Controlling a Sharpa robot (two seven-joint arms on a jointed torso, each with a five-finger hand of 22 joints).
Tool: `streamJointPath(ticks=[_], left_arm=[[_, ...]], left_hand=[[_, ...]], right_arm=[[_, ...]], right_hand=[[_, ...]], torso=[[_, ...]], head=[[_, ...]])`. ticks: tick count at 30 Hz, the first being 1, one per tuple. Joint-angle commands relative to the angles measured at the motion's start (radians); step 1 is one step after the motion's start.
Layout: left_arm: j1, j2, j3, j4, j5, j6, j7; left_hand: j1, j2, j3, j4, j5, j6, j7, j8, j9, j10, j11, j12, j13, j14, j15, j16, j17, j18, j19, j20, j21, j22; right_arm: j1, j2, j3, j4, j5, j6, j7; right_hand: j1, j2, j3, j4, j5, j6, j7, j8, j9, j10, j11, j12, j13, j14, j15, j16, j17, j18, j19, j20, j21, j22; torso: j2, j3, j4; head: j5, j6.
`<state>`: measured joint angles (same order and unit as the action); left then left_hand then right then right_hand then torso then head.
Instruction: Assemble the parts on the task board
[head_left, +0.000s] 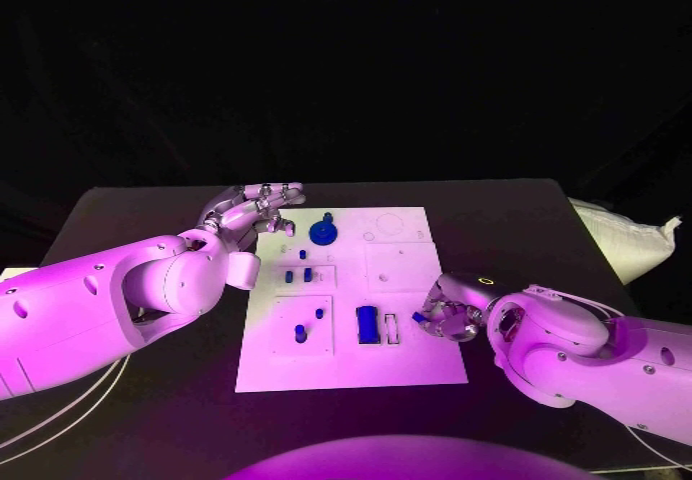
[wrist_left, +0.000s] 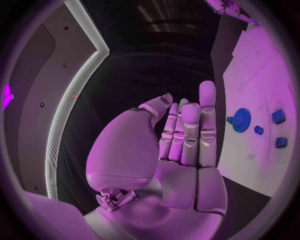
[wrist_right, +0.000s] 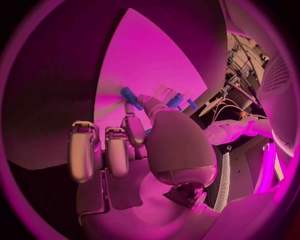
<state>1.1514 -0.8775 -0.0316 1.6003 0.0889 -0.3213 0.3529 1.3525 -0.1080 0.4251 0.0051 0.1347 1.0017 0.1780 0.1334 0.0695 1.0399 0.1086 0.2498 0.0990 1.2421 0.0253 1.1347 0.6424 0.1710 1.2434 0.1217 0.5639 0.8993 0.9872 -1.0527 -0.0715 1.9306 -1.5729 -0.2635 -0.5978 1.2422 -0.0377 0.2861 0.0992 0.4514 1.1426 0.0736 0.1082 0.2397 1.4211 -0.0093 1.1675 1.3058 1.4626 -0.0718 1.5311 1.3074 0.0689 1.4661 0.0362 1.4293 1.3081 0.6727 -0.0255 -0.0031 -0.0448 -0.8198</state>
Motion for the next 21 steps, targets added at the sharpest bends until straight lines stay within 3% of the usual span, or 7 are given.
streamJointPath(ticks=[1,15,21], left_arm=[[0.000,0.002,0.001,0.004,-0.004,0.018,0.005],[0.000,0.003,0.001,0.008,-0.004,0.018,0.004],[0.000,0.004,0.001,0.009,-0.004,0.019,0.004]], left_hand=[[0.007,0.004,0.001,-0.007,0.005,-0.003,-0.001,0.004,0.000,-0.007,0.002,0.004,-0.001,-0.006,-0.001,0.003,-0.001,0.011,-0.009,0.000,-0.004,-0.001],[0.007,0.004,0.001,-0.007,0.005,-0.003,-0.001,0.004,0.000,-0.007,0.002,0.004,-0.001,-0.006,-0.001,0.003,-0.001,0.011,-0.009,0.000,-0.004,-0.001],[0.009,0.005,0.002,-0.009,0.005,-0.003,-0.001,0.005,0.000,-0.009,0.002,0.005,-0.001,-0.007,-0.001,0.003,-0.002,0.011,-0.009,0.000,-0.004,-0.001]], right_arm=[[0.002,0.001,0.001,0.014,0.190,-0.095,-0.010],[0.005,0.040,0.001,0.013,0.330,-0.116,-0.011],[0.005,0.060,0.001,0.001,0.338,-0.116,-0.011]], right_hand=[[-0.025,-0.006,0.023,0.009,0.008,0.006,-0.002,0.004,0.019,0.006,0.000,0.007,0.011,0.095,-0.005,0.005,0.200,-0.020,0.023,-0.008,0.008,0.045],[-0.089,-0.044,0.050,0.028,-0.003,0.015,-0.002,0.007,0.029,0.017,0.000,0.024,0.024,0.096,-0.005,0.006,0.204,-0.020,0.025,-0.009,0.010,0.049],[-0.102,-0.047,0.047,0.034,-0.002,0.018,-0.003,0.009,0.031,0.021,0.000,0.032,0.029,0.096,-0.005,0.006,0.204,-0.021,0.026,-0.009,0.011,0.051]], torso=[[0.001,0.0005,0.0006],[0.001,0.0003,0.0001],[0.001,0.0000,0.0000]], head=[[0.000,-0.001],[0.003,-0.008],[0.005,-0.009]])
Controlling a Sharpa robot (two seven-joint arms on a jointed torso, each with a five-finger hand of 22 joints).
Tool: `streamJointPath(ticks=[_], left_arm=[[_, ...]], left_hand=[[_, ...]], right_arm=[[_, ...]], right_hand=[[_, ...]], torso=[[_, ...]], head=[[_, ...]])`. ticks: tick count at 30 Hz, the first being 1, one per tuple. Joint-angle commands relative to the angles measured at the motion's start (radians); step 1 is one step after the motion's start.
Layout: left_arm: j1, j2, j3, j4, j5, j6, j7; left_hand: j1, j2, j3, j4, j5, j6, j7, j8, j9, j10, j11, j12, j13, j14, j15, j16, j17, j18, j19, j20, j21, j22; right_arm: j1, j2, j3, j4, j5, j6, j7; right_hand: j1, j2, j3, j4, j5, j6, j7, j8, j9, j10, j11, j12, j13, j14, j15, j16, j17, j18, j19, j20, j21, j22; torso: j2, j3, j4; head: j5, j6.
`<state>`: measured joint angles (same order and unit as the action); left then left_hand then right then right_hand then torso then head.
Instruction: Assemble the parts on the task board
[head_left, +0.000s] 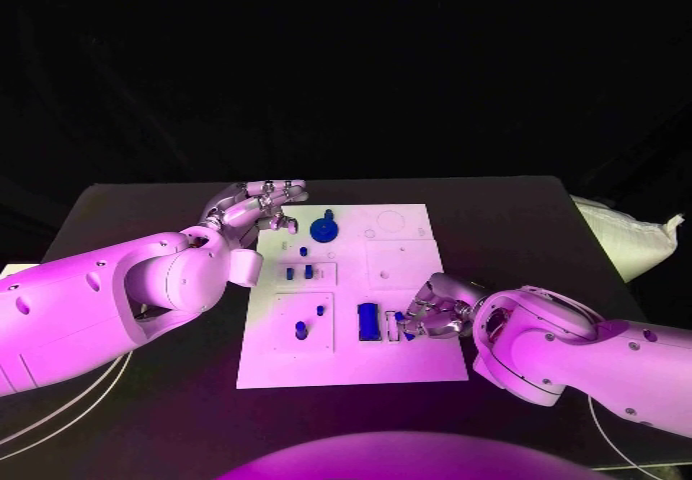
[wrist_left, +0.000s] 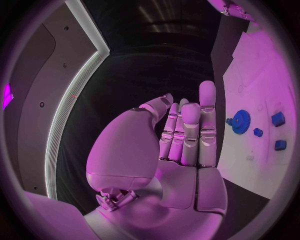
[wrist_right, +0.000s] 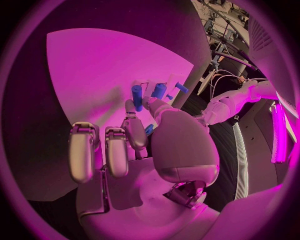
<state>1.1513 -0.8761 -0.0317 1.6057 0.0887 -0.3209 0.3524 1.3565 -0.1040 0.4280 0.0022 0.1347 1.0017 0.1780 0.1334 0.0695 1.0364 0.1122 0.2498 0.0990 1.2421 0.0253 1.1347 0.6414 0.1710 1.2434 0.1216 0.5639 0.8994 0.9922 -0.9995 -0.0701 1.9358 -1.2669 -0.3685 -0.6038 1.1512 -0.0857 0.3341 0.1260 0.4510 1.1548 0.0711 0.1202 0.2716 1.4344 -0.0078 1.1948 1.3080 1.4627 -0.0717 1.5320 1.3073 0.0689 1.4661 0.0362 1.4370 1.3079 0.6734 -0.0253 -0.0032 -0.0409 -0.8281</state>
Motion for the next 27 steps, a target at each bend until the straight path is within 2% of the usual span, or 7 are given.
streamJointPath(ticks=[1,10,16,27], left_arm=[[0.000,0.002,0.001,0.004,-0.004,0.018,0.004],[0.000,0.002,0.001,0.005,-0.004,0.019,0.004],[0.000,0.002,0.001,0.006,-0.004,0.020,0.002],[0.000,0.002,0.001,0.006,-0.004,0.020,0.001]], left_hand=[[0.005,0.001,-0.001,-0.006,0.005,-0.003,-0.001,0.005,0.000,-0.005,-0.001,0.005,-0.001,-0.007,-0.001,0.003,-0.001,0.011,-0.009,0.000,-0.004,-0.001],[0.005,0.001,-0.001,-0.006,0.005,-0.003,-0.001,0.005,0.000,-0.005,-0.001,0.005,-0.001,-0.007,-0.001,0.003,-0.001,0.011,-0.009,0.000,-0.004,-0.001],[0.005,0.001,-0.001,-0.006,0.005,-0.003,-0.001,0.005,0.000,-0.005,-0.001,0.005,-0.001,-0.007,-0.001,0.003,-0.001,0.011,-0.009,0.000,-0.004,-0.001],[0.005,0.001,-0.001,-0.006,0.005,-0.003,-0.001,0.005,0.000,-0.005,-0.001,0.005,-0.001,-0.007,-0.001,0.003,-0.001,0.011,-0.009,0.000,-0.004,-0.001]], right_arm=[[0.000,0.011,0.000,-0.007,0.033,-0.011,-0.005],[0.000,0.036,0.000,-0.032,0.035,0.018,-0.005],[0.000,0.048,0.000,-0.037,0.035,0.052,-0.005],[-0.001,0.051,0.000,-0.038,0.032,0.064,-0.005]], right_hand=[[-0.012,0.001,-0.002,0.008,-0.001,0.006,-0.001,-0.003,0.000,0.008,-0.002,0.004,0.027,0.096,-0.006,0.005,0.204,-0.021,0.026,-0.009,0.003,0.051],[-0.033,0.002,-0.010,0.019,0.000,0.009,-0.002,-0.002,0.003,0.009,-0.002,0.005,0.028,0.096,-0.006,0.005,0.203,-0.021,0.026,-0.010,0.003,0.051],[-0.052,0.002,-0.023,0.030,0.001,0.012,-0.003,0.000,0.006,0.011,-0.003,0.006,0.030,0.096,-0.006,0.005,0.203,-0.021,0.027,-0.010,0.004,0.052],[-0.075,0.003,-0.046,0.044,-0.005,0.017,-0.005,0.004,0.012,0.010,-0.005,-0.006,0.022,0.096,-0.008,0.005,0.203,-0.021,0.027,-0.011,0.005,0.053]], torso=[[0.001,-0.0002,0.0002],[0.000,0.0000,0.0014],[0.000,-0.0004,-0.0012],[0.000,0.0000,-0.0010]], head=[[0.001,0.000],[0.005,-0.003],[0.007,-0.005],[0.008,-0.005]])
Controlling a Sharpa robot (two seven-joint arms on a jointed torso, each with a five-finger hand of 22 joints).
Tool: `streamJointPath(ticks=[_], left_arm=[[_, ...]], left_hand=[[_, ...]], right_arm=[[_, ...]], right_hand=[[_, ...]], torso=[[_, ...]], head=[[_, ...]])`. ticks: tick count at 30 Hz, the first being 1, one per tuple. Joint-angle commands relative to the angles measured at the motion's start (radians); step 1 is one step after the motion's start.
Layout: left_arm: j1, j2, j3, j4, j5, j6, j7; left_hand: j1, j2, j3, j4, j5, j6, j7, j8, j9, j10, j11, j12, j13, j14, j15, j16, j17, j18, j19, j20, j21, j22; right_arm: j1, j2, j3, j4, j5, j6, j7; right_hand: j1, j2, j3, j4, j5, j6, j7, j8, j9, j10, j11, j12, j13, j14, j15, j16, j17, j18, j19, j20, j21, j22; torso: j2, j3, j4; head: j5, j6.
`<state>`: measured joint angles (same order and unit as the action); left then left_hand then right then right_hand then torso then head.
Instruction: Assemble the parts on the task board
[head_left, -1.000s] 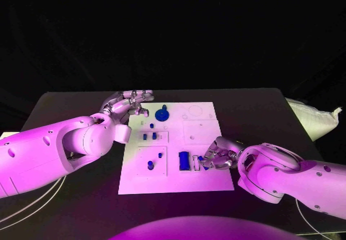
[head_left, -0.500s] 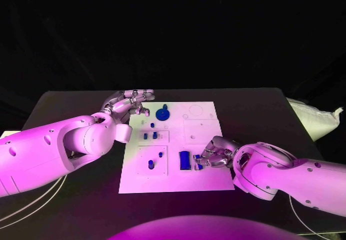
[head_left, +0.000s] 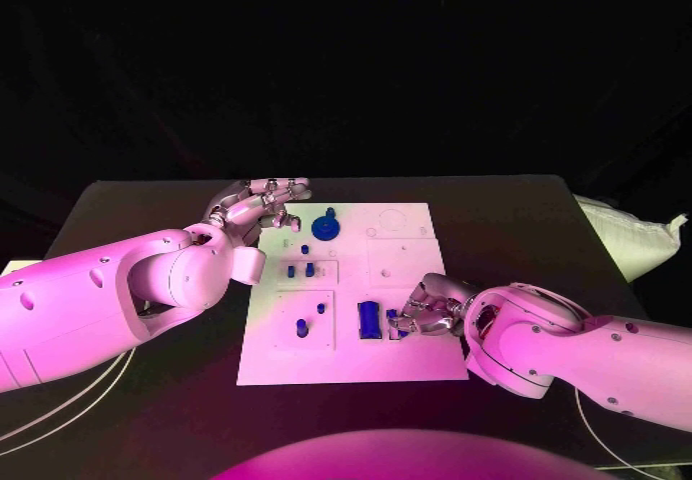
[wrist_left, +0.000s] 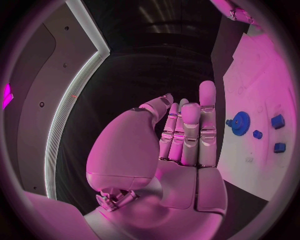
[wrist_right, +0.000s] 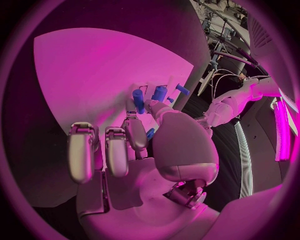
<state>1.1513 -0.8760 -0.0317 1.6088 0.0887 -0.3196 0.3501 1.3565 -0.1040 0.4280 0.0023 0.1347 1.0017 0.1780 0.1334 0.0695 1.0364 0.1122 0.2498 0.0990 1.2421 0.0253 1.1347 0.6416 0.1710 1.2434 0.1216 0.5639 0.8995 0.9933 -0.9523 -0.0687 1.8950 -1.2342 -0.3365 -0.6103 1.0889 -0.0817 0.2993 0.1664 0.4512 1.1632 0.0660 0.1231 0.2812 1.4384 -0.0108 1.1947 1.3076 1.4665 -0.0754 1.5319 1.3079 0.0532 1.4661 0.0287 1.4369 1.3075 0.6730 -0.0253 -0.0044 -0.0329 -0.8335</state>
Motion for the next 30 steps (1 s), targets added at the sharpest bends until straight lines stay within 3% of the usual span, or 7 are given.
streamJointPath(ticks=[1,7,17,27,30], left_arm=[[0.000,0.002,0.001,0.003,-0.004,0.018,0.003],[0.000,0.002,0.001,0.002,-0.004,0.019,0.003],[0.000,0.002,0.001,0.002,-0.004,0.019,0.003],[0.000,0.001,0.001,0.002,-0.004,0.018,0.003],[0.000,0.001,0.001,0.002,-0.004,0.018,0.003]], left_hand=[[0.005,0.001,-0.001,-0.006,0.005,-0.003,-0.001,0.005,0.000,-0.005,-0.001,0.005,-0.001,-0.007,-0.001,0.003,-0.001,0.011,-0.009,0.000,-0.004,-0.001],[0.005,0.001,-0.001,-0.006,0.005,-0.003,-0.001,0.005,0.000,-0.005,-0.001,0.005,-0.001,-0.007,-0.001,0.003,-0.001,0.011,-0.009,0.000,-0.004,-0.001],[0.005,0.002,-0.001,-0.006,0.005,-0.003,0.000,0.006,0.000,-0.007,-0.001,0.007,-0.001,-0.008,-0.001,0.003,-0.003,0.011,-0.009,0.000,-0.005,-0.001],[0.007,0.004,0.000,-0.008,0.005,-0.003,-0.001,0.007,0.000,-0.008,-0.001,0.009,-0.001,-0.008,-0.001,0.003,-0.004,0.011,-0.009,0.000,-0.005,-0.001],[0.007,0.004,0.000,-0.008,0.005,-0.003,-0.001,0.007,0.000,-0.008,-0.001,0.009,-0.001,-0.008,-0.001,0.003,-0.004,0.011,-0.009,0.000,-0.005,-0.001]], right_arm=[[-0.002,0.003,-0.001,0.004,-0.002,0.032,0.002],[-0.002,0.003,-0.001,0.011,-0.010,0.028,0.004],[-0.002,-0.002,-0.001,0.023,-0.029,0.014,0.005],[-0.002,-0.012,-0.001,0.027,-0.047,0.009,0.005],[-0.002,-0.016,-0.001,0.028,-0.053,0.023,0.009]], right_hand=[[-0.017,-0.003,-0.016,0.006,-0.007,0.009,0.000,0.001,0.003,0.007,-0.002,-0.006,0.023,0.092,-0.004,0.005,0.202,-0.005,0.027,-0.004,0.005,0.054],[-0.049,-0.003,-0.062,0.031,0.002,0.013,-0.003,0.004,0.008,0.011,-0.004,-0.004,0.024,0.092,-0.006,0.006,0.205,-0.006,0.029,-0.005,0.007,0.057],[-0.051,0.027,-0.093,0.048,0.020,0.032,-0.012,0.017,0.018,0.027,-0.011,0.033,0.049,0.094,-0.011,0.010,0.212,-0.007,0.032,-0.010,0.011,0.064],[-0.052,0.024,-0.106,0.051,0.019,0.035,-0.014,0.019,0.021,0.028,-0.013,0.034,0.050,0.094,-0.013,0.010,0.212,-0.007,0.032,-0.011,0.011,0.064],[-0.027,0.010,-0.124,0.031,-0.020,0.033,-0.015,0.021,0.024,0.028,-0.014,0.033,0.052,0.094,-0.015,0.009,0.211,-0.007,0.031,-0.013,0.010,0.063]], torso=[[0.000,0.0002,0.0004],[0.000,0.0004,-0.0003],[0.000,0.0006,0.0004],[0.000,0.0003,-0.0002],[0.000,0.0004,0.0001]], head=[[0.000,0.000],[-0.001,0.000],[-0.002,0.000],[-0.002,-0.002],[-0.003,-0.002]])
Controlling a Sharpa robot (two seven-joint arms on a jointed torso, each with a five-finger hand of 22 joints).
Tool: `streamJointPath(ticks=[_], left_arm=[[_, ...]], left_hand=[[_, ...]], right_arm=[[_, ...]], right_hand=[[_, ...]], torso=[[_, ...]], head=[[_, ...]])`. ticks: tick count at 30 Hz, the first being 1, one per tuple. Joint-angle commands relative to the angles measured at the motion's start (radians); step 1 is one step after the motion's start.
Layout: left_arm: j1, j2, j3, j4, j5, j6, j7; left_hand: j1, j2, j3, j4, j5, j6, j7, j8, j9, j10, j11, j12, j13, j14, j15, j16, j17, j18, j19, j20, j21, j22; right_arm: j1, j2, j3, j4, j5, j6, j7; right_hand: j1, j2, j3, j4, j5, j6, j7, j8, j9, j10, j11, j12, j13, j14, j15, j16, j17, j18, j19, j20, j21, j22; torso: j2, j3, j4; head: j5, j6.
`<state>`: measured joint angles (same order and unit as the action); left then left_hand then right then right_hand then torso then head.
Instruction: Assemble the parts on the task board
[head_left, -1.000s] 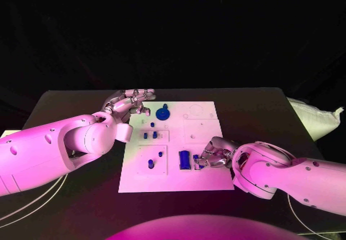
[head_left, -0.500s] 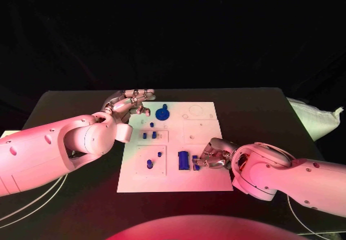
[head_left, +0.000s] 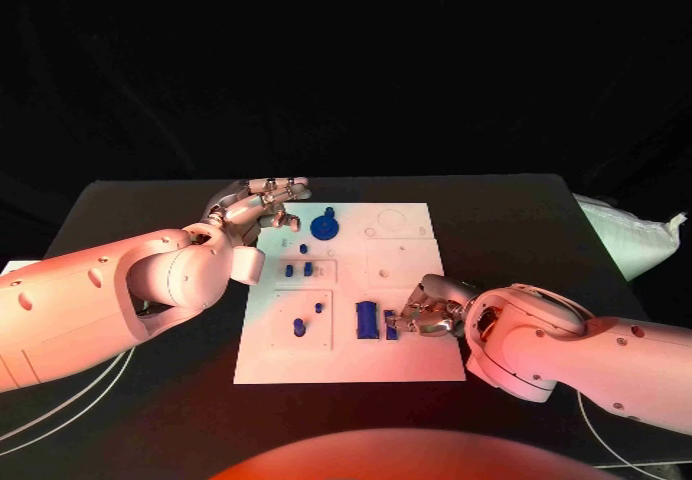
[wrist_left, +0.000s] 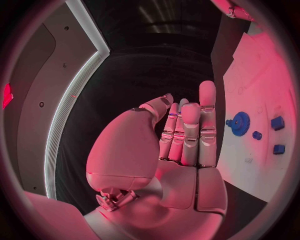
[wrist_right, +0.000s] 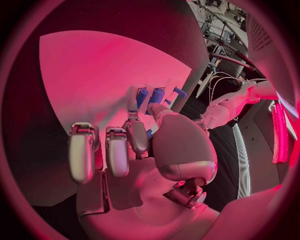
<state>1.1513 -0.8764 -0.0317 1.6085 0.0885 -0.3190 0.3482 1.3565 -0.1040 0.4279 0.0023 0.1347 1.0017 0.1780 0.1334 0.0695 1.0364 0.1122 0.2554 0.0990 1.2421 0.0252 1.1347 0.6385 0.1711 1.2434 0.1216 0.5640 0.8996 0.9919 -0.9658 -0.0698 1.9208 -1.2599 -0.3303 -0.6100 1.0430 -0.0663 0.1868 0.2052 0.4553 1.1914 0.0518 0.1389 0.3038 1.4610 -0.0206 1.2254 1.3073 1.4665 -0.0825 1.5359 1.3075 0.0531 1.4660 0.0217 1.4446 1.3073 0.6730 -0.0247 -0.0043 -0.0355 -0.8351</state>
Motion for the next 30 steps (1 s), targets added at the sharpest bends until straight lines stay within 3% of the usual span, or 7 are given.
streamJointPath(ticks=[1,5,9,24,30], left_arm=[[0.000,0.001,0.001,0.002,-0.004,0.017,0.005],[0.000,0.001,0.001,0.001,-0.004,0.018,0.005],[0.000,0.001,0.001,0.000,-0.004,0.018,0.004],[0.000,0.002,0.001,-0.002,-0.004,0.017,0.003],[-0.001,0.004,0.000,-0.003,-0.004,0.017,0.003]], left_hand=[[0.007,0.004,0.000,-0.008,0.005,-0.003,-0.001,0.007,0.000,-0.009,-0.001,0.003,-0.001,-0.008,-0.001,0.003,-0.001,0.011,-0.009,0.000,-0.005,-0.001],[0.007,0.004,0.000,-0.008,0.005,-0.003,-0.001,0.007,0.000,-0.009,-0.001,0.003,-0.001,-0.008,-0.001,0.003,-0.001,0.011,-0.009,0.000,-0.005,-0.001],[0.007,0.004,0.000,-0.008,0.005,-0.003,-0.001,0.007,0.000,-0.009,-0.001,0.003,-0.001,-0.008,-0.001,0.003,-0.001,0.011,-0.009,0.000,-0.005,-0.001],[0.009,0.005,0.001,-0.009,0.006,-0.004,-0.001,0.007,0.000,-0.010,-0.001,0.005,-0.001,-0.009,-0.001,0.003,-0.002,0.011,-0.009,0.000,-0.005,-0.001],[0.009,0.005,0.001,-0.009,0.006,-0.004,-0.001,0.007,0.000,-0.010,-0.001,0.005,-0.001,-0.009,-0.001,0.003,-0.002,0.011,-0.009,0.000,-0.005,-0.001]], right_arm=[[-0.001,-0.003,0.000,0.002,-0.029,0.024,0.012],[-0.001,-0.005,0.000,0.004,-0.036,0.047,0.023],[-0.001,-0.004,0.000,-0.001,-0.042,0.057,0.026],[-0.002,0.024,0.000,-0.065,-0.037,0.067,0.039],[-0.003,0.034,0.000,-0.076,-0.032,0.057,0.052]], right_hand=[[0.032,-0.009,-0.019,-0.018,-0.056,0.004,-0.001,0.005,0.003,0.004,-0.004,0.001,0.052,0.093,-0.009,0.005,0.211,-0.007,0.031,-0.007,0.002,0.063],[0.079,-0.023,-0.048,-0.055,-0.189,-0.002,0.001,0.006,0.007,0.001,-0.002,-0.006,0.051,0.093,-0.007,0.004,0.209,-0.007,0.029,-0.006,-0.001,0.060],[0.107,-0.016,-0.067,-0.074,-0.256,-0.004,0.002,0.007,0.011,0.000,-0.002,-0.009,0.052,0.093,-0.006,0.004,0.209,-0.006,0.029,-0.005,-0.002,0.060],[0.121,0.012,-0.079,-0.078,-0.282,-0.003,0.001,0.010,0.014,0.005,-0.002,0.004,0.062,0.093,-0.006,0.005,0.211,-0.007,0.030,-0.005,0.000,0.063],[0.119,0.014,-0.087,-0.077,-0.289,-0.001,0.001,0.011,0.015,0.006,-0.003,0.008,0.065,0.093,-0.006,0.005,0.211,-0.007,0.030,-0.005,0.000,0.063]], torso=[[0.000,-0.0001,-0.0001],[0.000,0.0002,-0.0007],[0.000,-0.0001,0.0002],[0.002,0.0019,0.0021],[-0.001,-0.0003,-0.0005]], head=[[0.000,0.000],[0.001,-0.001],[-0.001,-0.002],[0.004,-0.004],[0.005,-0.006]])
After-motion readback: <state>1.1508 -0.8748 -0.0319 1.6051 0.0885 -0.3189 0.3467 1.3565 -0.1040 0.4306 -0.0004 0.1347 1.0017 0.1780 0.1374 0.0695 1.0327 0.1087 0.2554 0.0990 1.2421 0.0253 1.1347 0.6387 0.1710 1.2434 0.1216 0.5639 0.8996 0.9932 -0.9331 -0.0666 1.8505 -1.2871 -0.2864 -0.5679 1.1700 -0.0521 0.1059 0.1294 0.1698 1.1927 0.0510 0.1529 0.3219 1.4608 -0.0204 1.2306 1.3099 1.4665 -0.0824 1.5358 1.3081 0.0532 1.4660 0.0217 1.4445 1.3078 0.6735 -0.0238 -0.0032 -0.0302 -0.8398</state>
